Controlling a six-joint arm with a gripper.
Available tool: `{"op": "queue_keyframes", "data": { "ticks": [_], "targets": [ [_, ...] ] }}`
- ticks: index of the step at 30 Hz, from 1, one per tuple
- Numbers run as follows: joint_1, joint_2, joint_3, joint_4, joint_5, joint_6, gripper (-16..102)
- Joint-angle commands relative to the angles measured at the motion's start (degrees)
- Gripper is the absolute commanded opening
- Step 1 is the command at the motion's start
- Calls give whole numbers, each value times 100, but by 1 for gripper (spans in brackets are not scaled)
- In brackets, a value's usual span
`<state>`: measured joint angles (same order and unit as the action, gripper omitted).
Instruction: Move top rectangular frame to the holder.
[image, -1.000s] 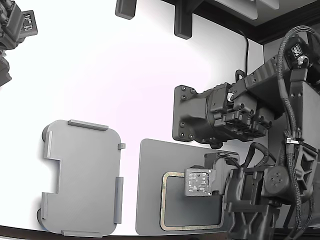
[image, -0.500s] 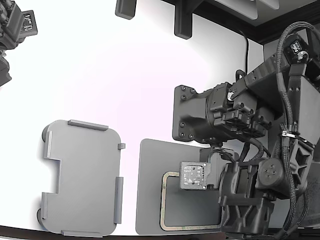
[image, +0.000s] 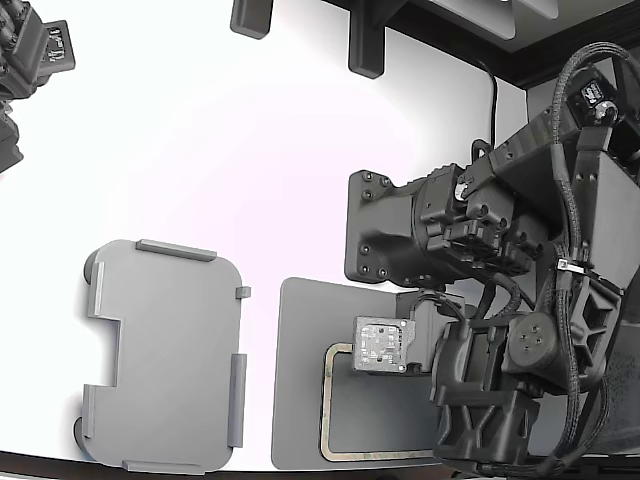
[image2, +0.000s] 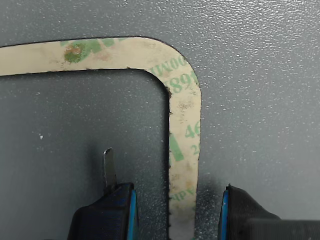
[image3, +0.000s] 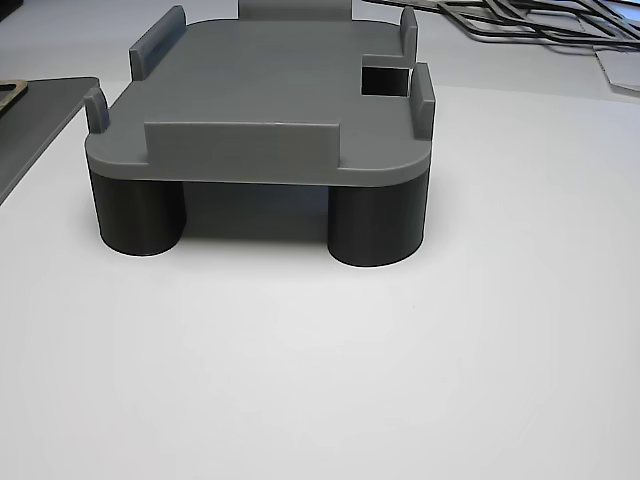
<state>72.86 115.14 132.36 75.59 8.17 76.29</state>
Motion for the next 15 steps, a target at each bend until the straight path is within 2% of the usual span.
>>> {"op": "queue_keyframes", "data": {
  "ticks": [1, 15],
  "targets": [
    [-141, 88, -105, -18, -18, -18, 65],
    [-167, 44, 44, -185, -18, -70, 61]
  ]
}}
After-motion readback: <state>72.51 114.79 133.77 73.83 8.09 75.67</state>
